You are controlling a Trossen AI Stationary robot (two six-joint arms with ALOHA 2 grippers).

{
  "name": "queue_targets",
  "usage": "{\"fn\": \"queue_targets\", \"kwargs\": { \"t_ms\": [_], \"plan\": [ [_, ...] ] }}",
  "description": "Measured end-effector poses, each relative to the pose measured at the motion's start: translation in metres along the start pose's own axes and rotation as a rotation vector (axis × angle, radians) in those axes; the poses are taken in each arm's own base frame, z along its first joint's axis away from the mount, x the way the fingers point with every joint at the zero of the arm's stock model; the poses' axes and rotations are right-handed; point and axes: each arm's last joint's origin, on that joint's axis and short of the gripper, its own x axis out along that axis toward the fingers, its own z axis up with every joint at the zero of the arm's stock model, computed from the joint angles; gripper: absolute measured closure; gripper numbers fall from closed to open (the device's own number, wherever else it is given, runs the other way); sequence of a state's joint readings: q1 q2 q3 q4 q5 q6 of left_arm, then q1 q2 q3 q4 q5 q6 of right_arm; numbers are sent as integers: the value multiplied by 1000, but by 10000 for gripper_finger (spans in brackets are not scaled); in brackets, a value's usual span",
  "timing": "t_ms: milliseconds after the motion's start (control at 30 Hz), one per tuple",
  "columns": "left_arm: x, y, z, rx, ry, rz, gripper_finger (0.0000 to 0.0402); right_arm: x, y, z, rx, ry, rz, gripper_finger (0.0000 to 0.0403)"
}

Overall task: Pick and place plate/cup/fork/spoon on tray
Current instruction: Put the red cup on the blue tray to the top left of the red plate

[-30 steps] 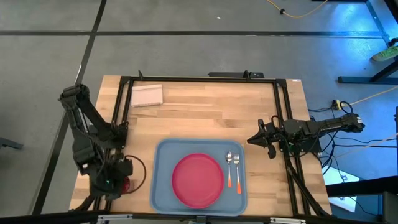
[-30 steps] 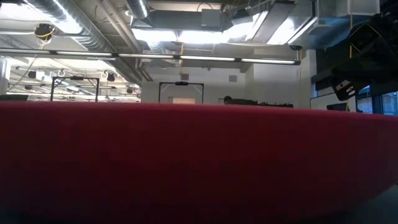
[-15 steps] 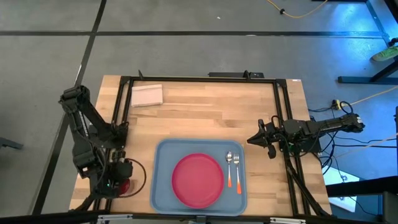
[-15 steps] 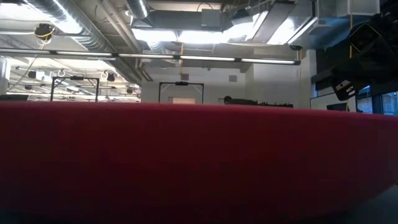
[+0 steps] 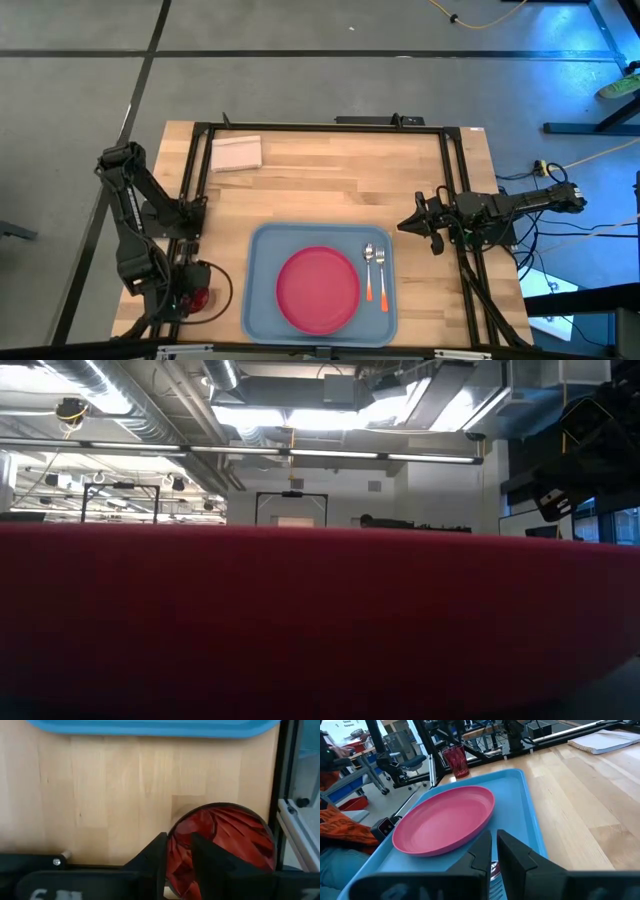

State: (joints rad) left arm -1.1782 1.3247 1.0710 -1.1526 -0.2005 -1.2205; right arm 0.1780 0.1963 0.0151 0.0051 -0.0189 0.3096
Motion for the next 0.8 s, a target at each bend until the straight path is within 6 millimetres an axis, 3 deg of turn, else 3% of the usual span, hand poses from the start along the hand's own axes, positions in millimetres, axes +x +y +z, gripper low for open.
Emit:
{"fn": "queue_targets", "kwargs": {
  "t_ms": [800],
  "plan": [
    [14,0,-4,15,35,56,324,0,0,0,-1,0,0,368]
  ]
}}
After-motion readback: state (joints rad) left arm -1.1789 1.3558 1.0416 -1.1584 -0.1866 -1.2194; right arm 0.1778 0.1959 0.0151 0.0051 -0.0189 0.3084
